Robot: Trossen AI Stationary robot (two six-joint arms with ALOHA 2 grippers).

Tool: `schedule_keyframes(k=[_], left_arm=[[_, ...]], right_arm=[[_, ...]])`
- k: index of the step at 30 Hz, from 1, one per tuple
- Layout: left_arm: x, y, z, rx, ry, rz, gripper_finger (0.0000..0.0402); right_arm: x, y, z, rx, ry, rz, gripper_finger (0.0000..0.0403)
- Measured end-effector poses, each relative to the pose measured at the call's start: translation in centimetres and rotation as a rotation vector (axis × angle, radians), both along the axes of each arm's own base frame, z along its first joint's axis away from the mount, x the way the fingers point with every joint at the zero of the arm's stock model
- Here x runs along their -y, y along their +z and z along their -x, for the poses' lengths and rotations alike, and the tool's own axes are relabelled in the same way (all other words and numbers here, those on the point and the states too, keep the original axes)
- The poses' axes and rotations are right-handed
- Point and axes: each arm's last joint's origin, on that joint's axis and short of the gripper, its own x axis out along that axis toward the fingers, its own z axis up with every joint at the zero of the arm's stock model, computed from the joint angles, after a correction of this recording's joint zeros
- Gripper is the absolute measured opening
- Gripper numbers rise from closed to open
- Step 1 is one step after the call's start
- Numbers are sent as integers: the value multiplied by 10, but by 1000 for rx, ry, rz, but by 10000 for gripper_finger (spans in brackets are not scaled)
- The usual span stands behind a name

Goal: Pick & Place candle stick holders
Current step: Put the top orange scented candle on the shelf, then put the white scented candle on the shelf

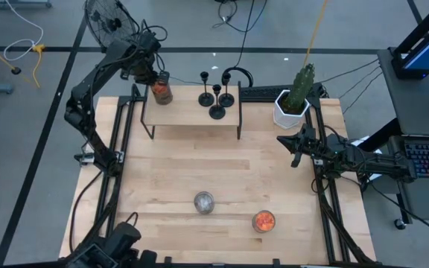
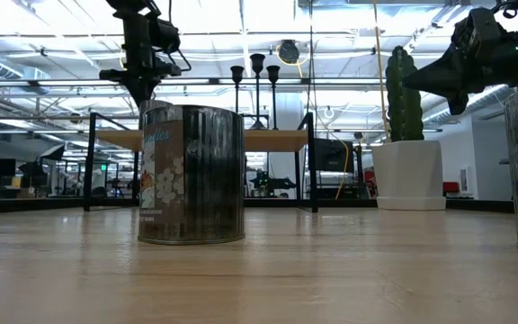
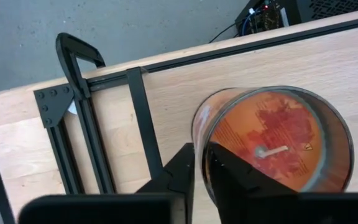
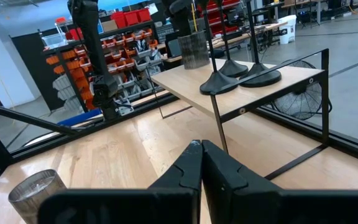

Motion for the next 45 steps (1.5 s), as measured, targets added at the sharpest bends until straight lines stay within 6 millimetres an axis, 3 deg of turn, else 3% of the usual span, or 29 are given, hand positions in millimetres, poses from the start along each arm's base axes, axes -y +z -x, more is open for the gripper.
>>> schedule_keyframes(k=[10, 18, 29, 45], left_arm=[[1, 1, 1, -9, 4, -4, 100], [22, 25, 13, 68, -15, -44, 133], [100, 64, 11, 211, -193, -62, 143], [215, 74, -45, 288, -756, -63, 143]], right_arm=[[0, 0, 0, 0, 0, 0, 0], [0, 0, 0, 5, 0, -14, 0], [0, 0, 0, 5, 0, -13, 0], [0, 0, 0, -12, 2, 33, 0]])
